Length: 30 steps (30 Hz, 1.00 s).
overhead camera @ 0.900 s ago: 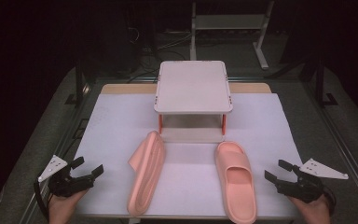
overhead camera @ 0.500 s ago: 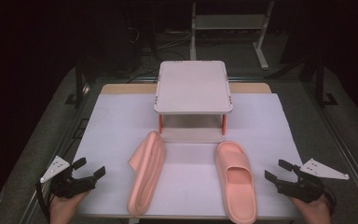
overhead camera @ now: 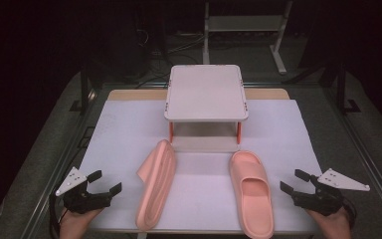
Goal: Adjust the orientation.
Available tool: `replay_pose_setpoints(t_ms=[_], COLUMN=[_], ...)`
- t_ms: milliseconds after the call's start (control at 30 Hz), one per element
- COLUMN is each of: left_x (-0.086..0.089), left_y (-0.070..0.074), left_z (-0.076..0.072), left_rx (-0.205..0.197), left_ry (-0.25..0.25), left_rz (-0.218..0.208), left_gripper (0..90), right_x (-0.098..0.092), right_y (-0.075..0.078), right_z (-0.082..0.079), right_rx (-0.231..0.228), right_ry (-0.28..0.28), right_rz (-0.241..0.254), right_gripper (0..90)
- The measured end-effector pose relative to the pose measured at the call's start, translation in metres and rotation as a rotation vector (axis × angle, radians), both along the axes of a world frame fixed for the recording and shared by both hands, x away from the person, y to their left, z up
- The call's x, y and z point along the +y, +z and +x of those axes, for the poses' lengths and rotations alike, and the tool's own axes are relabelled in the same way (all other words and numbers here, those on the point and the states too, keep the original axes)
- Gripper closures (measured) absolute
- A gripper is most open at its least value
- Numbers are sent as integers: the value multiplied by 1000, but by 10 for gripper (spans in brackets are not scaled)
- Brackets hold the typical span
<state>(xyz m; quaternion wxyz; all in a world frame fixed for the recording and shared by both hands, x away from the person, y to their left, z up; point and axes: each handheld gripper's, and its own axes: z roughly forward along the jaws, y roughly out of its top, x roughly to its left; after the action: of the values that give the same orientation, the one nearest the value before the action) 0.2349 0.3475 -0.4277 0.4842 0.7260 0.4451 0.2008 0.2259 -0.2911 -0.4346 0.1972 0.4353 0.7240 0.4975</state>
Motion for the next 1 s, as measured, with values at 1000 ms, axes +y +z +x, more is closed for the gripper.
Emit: replay_pose_setpoints(t_ms=[1000], left_x=[-56], left_y=[-11], left_z=[28], left_rx=[88], left_ry=[-133], left_rz=[104], left_gripper=[146], right_x=[8], right_y=[4], right_z=[-1], right_rx=[-24], right_ry=[28], right_rz=[-13], right_gripper=[244])
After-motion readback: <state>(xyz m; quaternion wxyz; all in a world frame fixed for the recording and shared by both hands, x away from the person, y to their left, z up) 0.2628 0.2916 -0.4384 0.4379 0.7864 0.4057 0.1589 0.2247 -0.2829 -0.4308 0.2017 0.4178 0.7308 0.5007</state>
